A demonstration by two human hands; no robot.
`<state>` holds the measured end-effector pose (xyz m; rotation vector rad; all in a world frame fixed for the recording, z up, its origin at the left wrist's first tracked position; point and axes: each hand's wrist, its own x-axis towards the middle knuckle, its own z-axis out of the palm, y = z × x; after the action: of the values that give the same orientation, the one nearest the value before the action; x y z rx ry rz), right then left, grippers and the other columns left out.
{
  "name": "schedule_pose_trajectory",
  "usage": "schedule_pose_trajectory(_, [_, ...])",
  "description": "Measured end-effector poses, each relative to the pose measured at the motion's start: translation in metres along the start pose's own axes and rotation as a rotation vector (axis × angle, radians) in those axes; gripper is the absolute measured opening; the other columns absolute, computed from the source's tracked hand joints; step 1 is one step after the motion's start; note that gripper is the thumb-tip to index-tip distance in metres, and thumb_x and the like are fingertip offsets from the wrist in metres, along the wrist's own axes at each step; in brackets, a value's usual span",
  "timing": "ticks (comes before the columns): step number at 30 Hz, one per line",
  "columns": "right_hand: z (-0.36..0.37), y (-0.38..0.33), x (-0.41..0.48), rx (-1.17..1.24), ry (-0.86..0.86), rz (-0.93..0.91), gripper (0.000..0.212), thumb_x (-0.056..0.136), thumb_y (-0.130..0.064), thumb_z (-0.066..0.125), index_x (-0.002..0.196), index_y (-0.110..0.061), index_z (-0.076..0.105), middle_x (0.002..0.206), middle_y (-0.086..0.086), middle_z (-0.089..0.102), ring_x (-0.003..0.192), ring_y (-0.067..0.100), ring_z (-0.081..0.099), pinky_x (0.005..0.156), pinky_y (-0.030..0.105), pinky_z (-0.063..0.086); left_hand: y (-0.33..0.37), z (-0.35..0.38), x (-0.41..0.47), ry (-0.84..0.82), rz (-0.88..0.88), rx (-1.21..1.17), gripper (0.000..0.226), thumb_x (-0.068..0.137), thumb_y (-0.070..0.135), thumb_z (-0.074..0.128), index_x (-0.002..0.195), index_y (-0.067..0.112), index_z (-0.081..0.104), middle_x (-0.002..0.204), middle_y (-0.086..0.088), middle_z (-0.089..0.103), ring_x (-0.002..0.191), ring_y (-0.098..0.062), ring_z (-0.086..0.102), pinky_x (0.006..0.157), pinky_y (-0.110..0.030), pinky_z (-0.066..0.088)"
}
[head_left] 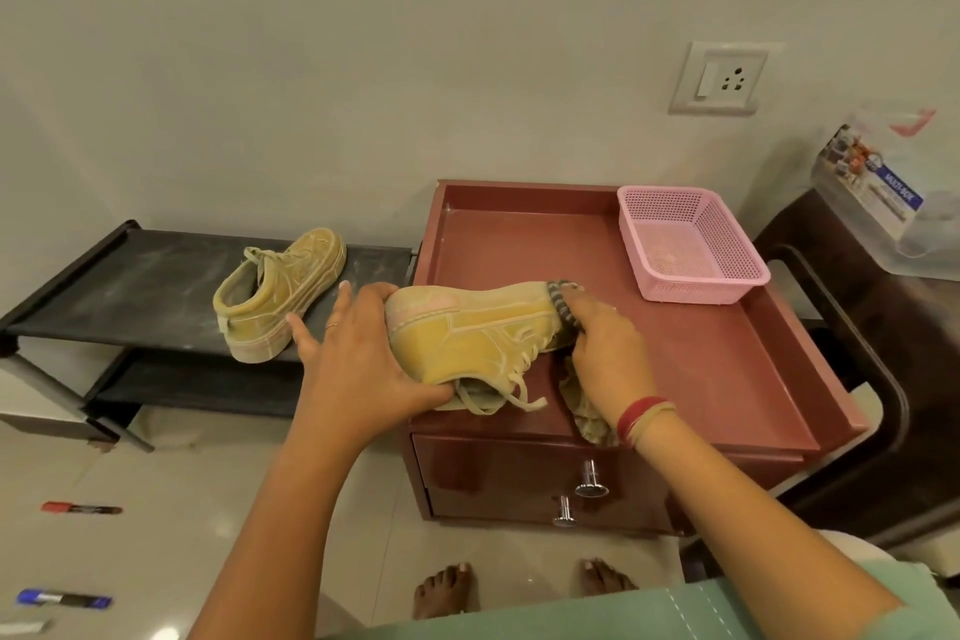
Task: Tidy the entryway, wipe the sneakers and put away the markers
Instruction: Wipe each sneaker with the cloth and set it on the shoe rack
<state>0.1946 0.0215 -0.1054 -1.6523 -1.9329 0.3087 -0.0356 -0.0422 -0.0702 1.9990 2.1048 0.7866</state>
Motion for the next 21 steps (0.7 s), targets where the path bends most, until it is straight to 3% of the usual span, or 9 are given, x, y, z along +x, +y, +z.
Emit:
schedule_pose_trajectory(3, [0.004, -0.001, -0.009, 0.059, -0.012, -0.08, 0.062, 0.082, 0.011, 0.04, 0.135, -0.019, 0.049, 0.14, 0.007, 0.048, 0.129, 0.023, 0.044, 0.108, 0.028, 0.03, -0.001, -0.001, 0.001, 0.0, -0.013, 0.018, 0.096, 0.049, 0.062, 0.077, 0.128, 0.024, 0.036, 0.133, 0.0, 0.047, 0.137, -0.026, 0.033, 0.112, -0.062, -0.007])
schedule_pose_trajectory(7, [0.0, 0.012, 0.006, 0.134, 0.022, 0.123, 0.056, 0.083, 0.009, 0.04, 0.13, -0.02, 0.055, 0.129, 0.009, 0.058, 0.118, 0.028, 0.054, 0.101, 0.026, 0.037, 0.002, 0.0, 0.0, 0.002, -0.026, -0.012, 0.095, 0.049, 0.062, 0.075, 0.127, 0.024, 0.036, 0.131, 0.001, 0.047, 0.137, -0.025, 0.034, 0.112, -0.062, -0.007])
schedule_pose_trajectory(11, [0.006, 0.003, -0.007, 0.123, -0.004, -0.034, 0.058, 0.082, 0.011, 0.039, 0.132, -0.017, 0.052, 0.137, 0.007, 0.051, 0.127, 0.021, 0.047, 0.105, 0.018, 0.026, 0.0, -0.001, 0.0, -0.03, -0.046, 0.027, 0.098, 0.046, 0.065, 0.066, 0.129, 0.024, 0.034, 0.136, -0.001, 0.046, 0.141, -0.024, 0.027, 0.111, -0.061, -0.008])
schedule_pose_trajectory(15, [-0.004, 0.028, 0.017, 0.287, -0.064, 0.219, 0.046, 0.088, 0.007, 0.041, 0.125, -0.013, 0.058, 0.124, 0.011, 0.061, 0.115, 0.027, 0.055, 0.092, 0.021, 0.037, 0.001, -0.004, -0.001, -0.031, -0.065, 0.003, 0.096, 0.047, 0.066, 0.068, 0.128, 0.025, 0.035, 0.134, 0.001, 0.045, 0.138, -0.025, 0.031, 0.111, -0.062, -0.007])
schedule_pose_trajectory(17, [-0.012, 0.029, 0.024, 0.461, -0.005, 0.334, 0.041, 0.089, 0.007, 0.041, 0.123, -0.009, 0.059, 0.12, 0.01, 0.061, 0.11, 0.021, 0.055, 0.087, 0.019, 0.038, -0.003, -0.003, 0.0, -0.043, -0.078, 0.023, 0.094, 0.053, 0.058, 0.076, 0.13, 0.025, 0.035, 0.136, 0.0, 0.044, 0.138, -0.025, 0.03, 0.112, -0.062, -0.006])
schedule_pose_trajectory(19, [-0.014, 0.015, 0.021, 0.471, 0.081, 0.294, 0.046, 0.087, 0.011, 0.039, 0.123, -0.011, 0.059, 0.12, 0.007, 0.061, 0.109, 0.015, 0.054, 0.09, 0.017, 0.037, -0.008, -0.002, 0.0, -0.047, -0.098, 0.011, 0.093, 0.054, 0.054, 0.079, 0.13, 0.024, 0.035, 0.136, 0.0, 0.045, 0.138, -0.026, 0.03, 0.113, -0.061, -0.004])
schedule_pose_trajectory(21, [-0.008, -0.004, 0.011, 0.391, 0.017, 0.105, 0.052, 0.085, 0.011, 0.04, 0.126, -0.016, 0.057, 0.128, 0.003, 0.058, 0.118, 0.011, 0.049, 0.097, 0.015, 0.033, -0.01, -0.002, 0.0, -0.058, -0.101, -0.017, 0.093, 0.052, 0.055, 0.079, 0.129, 0.026, 0.036, 0.135, 0.0, 0.046, 0.138, -0.027, 0.031, 0.113, -0.061, -0.004])
